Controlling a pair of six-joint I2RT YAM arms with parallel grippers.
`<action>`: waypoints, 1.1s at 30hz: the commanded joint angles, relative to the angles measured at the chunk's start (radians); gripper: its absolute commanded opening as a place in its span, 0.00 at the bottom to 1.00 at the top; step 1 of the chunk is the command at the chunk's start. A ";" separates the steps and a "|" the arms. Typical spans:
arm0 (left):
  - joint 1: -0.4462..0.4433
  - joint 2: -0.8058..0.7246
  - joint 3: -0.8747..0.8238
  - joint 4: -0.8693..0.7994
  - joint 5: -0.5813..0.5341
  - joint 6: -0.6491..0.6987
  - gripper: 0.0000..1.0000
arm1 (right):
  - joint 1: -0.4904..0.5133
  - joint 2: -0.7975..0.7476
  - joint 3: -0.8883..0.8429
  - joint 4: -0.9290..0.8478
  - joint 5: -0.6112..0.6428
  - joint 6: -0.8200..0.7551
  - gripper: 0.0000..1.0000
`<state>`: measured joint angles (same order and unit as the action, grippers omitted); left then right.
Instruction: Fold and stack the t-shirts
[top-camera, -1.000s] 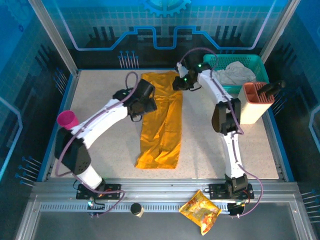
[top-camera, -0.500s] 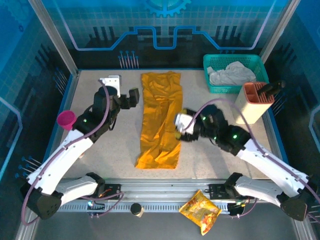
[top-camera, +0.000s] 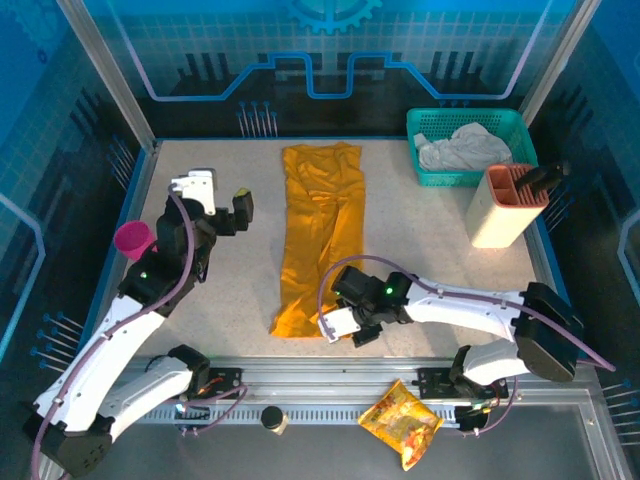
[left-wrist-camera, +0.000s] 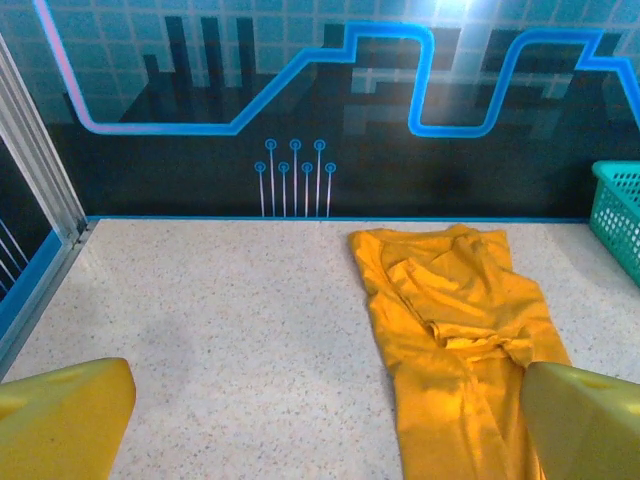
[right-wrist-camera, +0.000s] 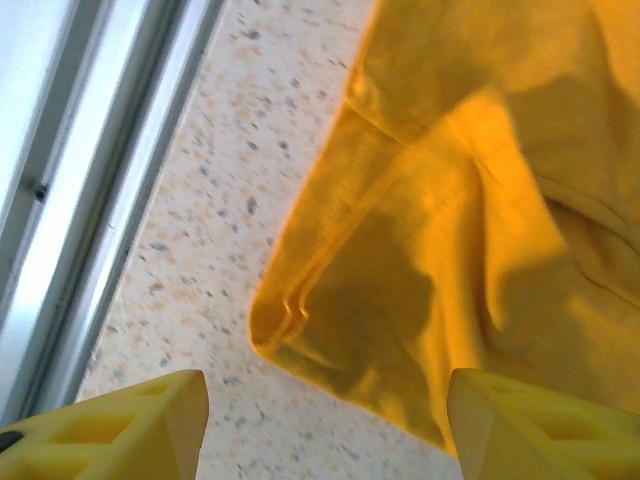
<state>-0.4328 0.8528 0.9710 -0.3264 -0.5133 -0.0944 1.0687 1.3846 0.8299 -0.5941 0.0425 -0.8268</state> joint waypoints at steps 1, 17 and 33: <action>0.007 0.000 -0.019 -0.049 -0.023 0.000 0.99 | 0.054 0.014 0.004 0.042 -0.002 0.064 0.64; 0.006 0.046 -0.001 -0.082 -0.008 -0.045 0.99 | 0.100 0.091 -0.023 0.060 0.089 0.186 0.47; 0.006 0.051 0.007 -0.107 -0.014 -0.049 0.99 | 0.071 0.193 0.019 -0.009 0.175 0.199 0.04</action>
<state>-0.4328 0.9024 0.9543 -0.4126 -0.5125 -0.1318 1.1507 1.5639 0.8280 -0.5407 0.1890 -0.6403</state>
